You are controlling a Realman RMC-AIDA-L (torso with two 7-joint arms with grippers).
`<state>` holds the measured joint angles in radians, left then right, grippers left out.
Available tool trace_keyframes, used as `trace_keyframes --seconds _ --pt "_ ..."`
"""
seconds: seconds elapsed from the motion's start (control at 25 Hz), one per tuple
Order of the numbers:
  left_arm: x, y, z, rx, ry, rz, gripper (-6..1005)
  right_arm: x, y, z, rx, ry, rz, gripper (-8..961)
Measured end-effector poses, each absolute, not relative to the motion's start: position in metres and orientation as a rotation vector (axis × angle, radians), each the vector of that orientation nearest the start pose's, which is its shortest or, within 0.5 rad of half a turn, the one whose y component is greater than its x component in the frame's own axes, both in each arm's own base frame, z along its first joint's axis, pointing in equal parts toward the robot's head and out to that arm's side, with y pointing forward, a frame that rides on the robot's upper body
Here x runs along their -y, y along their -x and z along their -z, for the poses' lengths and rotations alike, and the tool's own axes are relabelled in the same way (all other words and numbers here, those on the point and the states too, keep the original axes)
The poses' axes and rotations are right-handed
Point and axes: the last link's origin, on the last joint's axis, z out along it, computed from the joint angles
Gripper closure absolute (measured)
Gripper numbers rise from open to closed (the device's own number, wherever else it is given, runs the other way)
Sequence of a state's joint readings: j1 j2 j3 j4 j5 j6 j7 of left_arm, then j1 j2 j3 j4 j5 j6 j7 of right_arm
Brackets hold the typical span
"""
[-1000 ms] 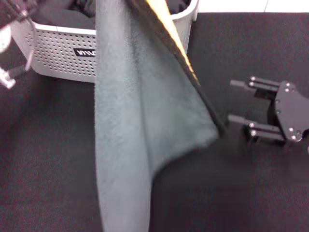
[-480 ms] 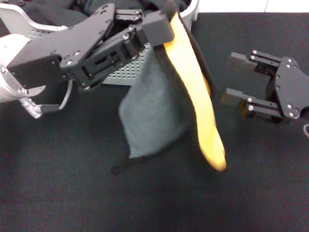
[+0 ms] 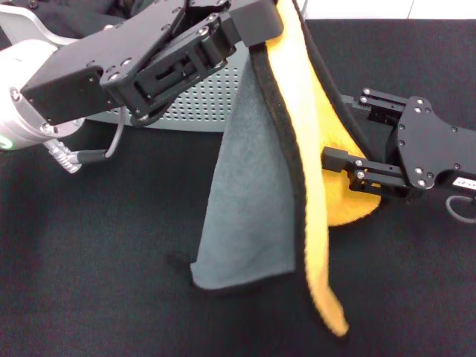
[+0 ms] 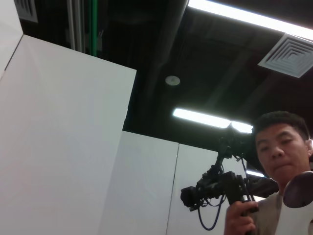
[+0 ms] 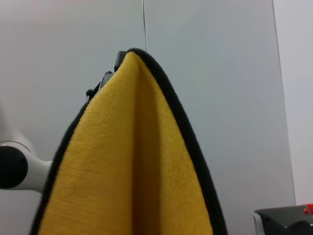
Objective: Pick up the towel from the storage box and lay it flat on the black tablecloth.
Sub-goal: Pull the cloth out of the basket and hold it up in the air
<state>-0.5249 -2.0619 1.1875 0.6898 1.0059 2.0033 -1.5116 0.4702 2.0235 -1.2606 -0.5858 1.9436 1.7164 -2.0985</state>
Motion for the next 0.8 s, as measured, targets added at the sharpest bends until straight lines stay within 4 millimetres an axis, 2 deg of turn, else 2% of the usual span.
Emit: trace_keyframes --seconds 0.12,0.32,0.56,0.8 --pt "-0.289 0.140 -0.046 0.208 2.710 1.980 977 -0.301 -0.197 0.001 -0.062 2.673 -1.338 291" --pt "-0.286 0.141 -0.048 0.184 2.706 2.000 976 -0.299 -0.209 -0.003 -0.102 2.653 -1.307 345" --pt "-0.286 0.142 -0.051 0.163 2.676 2.014 975 -0.300 -0.212 -0.001 -0.113 2.661 -1.272 410" --pt "-0.286 0.141 -0.053 0.145 2.649 2.031 974 -0.301 -0.213 0.006 -0.129 2.697 -1.218 534"
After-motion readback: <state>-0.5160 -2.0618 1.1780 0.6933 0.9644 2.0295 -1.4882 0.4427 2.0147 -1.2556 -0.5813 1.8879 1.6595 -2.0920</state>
